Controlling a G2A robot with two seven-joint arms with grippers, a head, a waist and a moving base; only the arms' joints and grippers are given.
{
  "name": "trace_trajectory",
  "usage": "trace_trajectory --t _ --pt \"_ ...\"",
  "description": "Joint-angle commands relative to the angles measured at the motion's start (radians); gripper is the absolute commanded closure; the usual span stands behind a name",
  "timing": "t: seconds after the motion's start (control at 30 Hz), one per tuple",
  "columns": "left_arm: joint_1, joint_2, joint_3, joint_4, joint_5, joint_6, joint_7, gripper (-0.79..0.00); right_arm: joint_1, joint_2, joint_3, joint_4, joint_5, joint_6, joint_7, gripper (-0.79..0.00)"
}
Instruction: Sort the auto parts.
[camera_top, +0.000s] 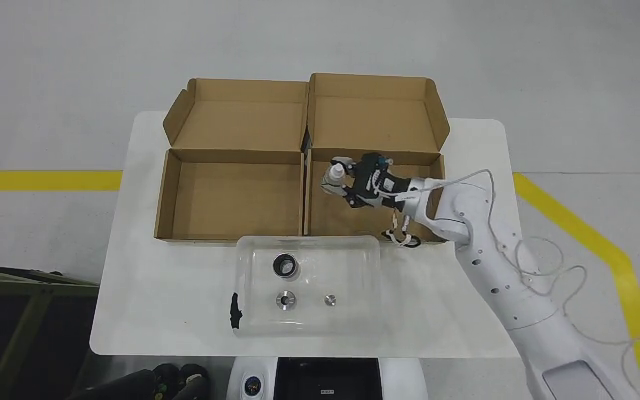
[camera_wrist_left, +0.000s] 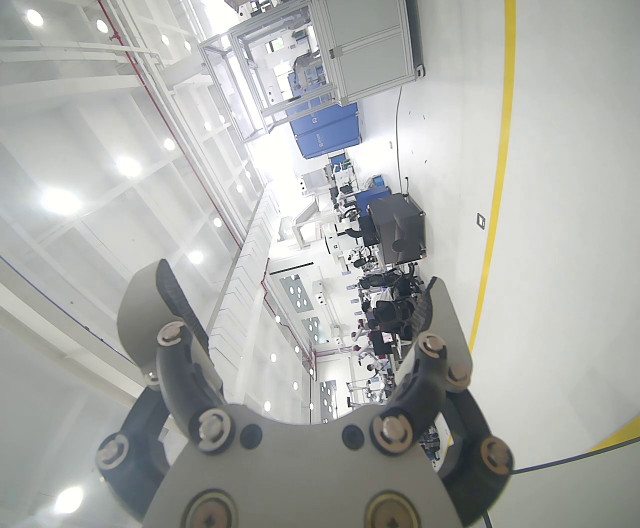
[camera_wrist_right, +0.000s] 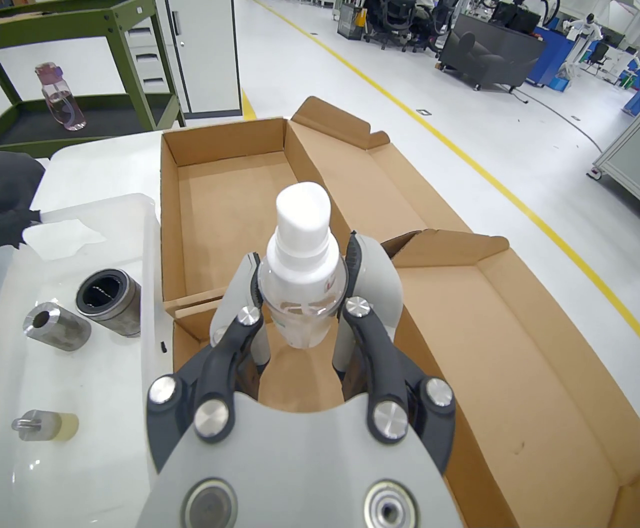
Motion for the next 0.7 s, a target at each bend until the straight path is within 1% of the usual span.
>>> trace_trajectory --t 0.0,0.33,0.6,0.63,0.67 --pt "0.000 0.000 0.000 0.000 0.000 0.000 0.000 -0.785 0.012 -0.003 -0.011 0.025 -0.003 0.001 0.005 0.000" --pt "0.000 0.000 0.000 0.000 0.000 0.000 0.000 -0.785 0.101 -0.040 -0.106 0.174 -0.005 0.027 0.001 0.000" --pt "0.000 0.000 0.000 0.000 0.000 0.000 0.000 -0.785 0.137 -0.065 -0.156 0.252 -0.027 0.067 -0.043 0.000" --pt "0.000 0.000 0.000 0.000 0.000 0.000 0.000 -0.785 0.143 -0.067 -0.160 0.260 -0.033 0.069 -0.044 -0.006" --pt "0.000 0.000 0.000 0.000 0.000 0.000 0.000 -0.785 0.147 -0.070 -0.164 0.269 -0.036 0.070 -0.047 -0.049"
